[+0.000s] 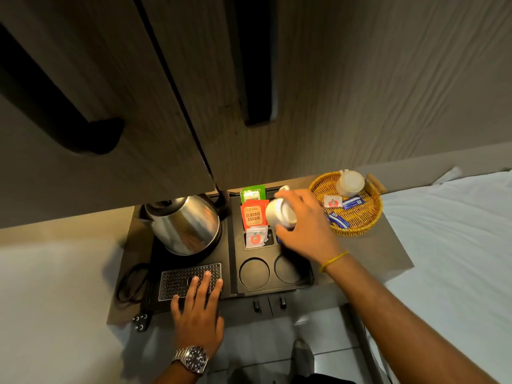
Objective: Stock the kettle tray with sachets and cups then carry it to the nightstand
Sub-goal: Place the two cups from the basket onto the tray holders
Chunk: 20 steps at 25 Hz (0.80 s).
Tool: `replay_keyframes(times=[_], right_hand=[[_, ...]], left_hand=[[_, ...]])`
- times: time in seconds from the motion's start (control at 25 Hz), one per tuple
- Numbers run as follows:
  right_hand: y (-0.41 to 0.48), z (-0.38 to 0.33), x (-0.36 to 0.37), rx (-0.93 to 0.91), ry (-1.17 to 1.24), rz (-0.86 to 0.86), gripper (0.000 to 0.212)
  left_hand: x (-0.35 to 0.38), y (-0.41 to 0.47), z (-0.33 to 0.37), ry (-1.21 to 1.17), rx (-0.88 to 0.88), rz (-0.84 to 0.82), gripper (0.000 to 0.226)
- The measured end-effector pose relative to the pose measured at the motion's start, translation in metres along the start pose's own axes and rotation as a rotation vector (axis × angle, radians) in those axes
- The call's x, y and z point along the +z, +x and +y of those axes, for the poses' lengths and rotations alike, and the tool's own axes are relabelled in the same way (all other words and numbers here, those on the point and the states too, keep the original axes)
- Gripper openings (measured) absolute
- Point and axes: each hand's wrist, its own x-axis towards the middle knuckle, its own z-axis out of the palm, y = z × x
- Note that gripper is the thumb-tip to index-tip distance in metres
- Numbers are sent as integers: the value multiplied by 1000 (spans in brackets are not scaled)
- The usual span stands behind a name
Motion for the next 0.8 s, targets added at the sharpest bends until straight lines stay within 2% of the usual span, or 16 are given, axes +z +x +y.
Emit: replay_keyframes(times=[0.12,0.28,0.56,0.8], right_hand=[[-36,-20,48,1,44,-218,64],[-62,-24,88,-4,-92,-406,62],[-64,-21,101,19,-197,-424,65],[-70,-24,99,49,-137,-451,73]], left_hand=[[-1,-1,1,-9,-6,-12,107],[-5,-2,1,-22,-1,-13,106],[-6,-3,0,-30,-6,-23,106],[-5,-3,1,-29,3,-16,103]])
